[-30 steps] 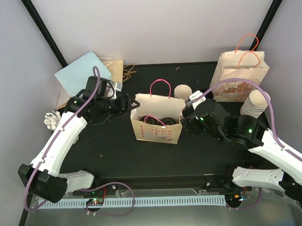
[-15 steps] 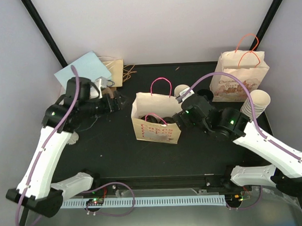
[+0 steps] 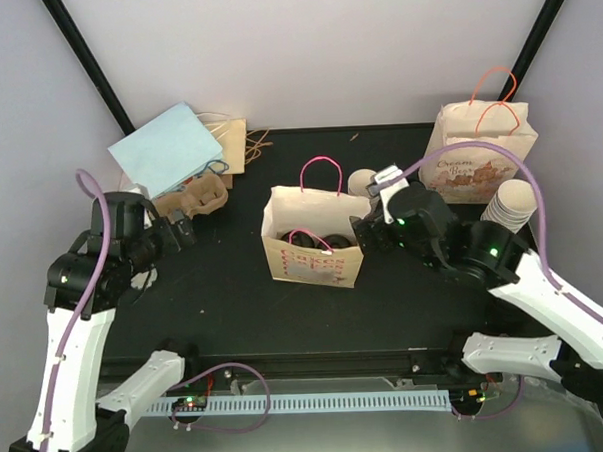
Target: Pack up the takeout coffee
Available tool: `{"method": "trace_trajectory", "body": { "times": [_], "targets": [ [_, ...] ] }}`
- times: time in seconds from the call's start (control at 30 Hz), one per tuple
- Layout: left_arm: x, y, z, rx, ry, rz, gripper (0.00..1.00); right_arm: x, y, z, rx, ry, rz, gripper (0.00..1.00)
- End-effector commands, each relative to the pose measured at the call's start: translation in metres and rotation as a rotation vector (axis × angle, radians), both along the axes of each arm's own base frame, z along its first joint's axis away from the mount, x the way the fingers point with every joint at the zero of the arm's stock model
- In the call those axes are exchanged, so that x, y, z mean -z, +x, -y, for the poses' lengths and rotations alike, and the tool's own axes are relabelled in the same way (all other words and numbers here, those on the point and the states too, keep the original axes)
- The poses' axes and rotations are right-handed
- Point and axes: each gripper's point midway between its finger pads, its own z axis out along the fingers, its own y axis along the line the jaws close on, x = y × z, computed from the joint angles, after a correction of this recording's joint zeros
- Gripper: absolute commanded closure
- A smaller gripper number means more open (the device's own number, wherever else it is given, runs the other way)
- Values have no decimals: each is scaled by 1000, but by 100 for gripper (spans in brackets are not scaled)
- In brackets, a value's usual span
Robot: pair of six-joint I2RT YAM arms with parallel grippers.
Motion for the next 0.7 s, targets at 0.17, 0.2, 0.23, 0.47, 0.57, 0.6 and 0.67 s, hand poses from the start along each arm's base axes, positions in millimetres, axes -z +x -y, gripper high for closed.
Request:
{"method": "trace_trajectory", "body": {
  "times": [0.17,0.2,0.23,0.47,0.57,0.6,0.67],
  "targets": [
    [10,-28,-59,-228,194,-56,1,-14,-24,17,-13,209,13,0],
    [7,-31,-66,-249,218,-50,2,-12,-25,18,-12,213,8,0],
    [5,-34,-72,-272,239,-42,4,-9,-26,20,-8,214,5,0],
    [-6,-36,-105,-414,308,-18,34,-1,-29,21,-15,223,6,0],
    [3,-21,-107,-420,294,-45,39,1,-30,21,-22,220,5,0],
    [5,-13,-108,-425,289,-47,41,1,-30,22,-25,218,4,0],
    [8,-3,-111,-439,285,-47,44,1,-31,24,-26,210,7,0]
  ]
}}
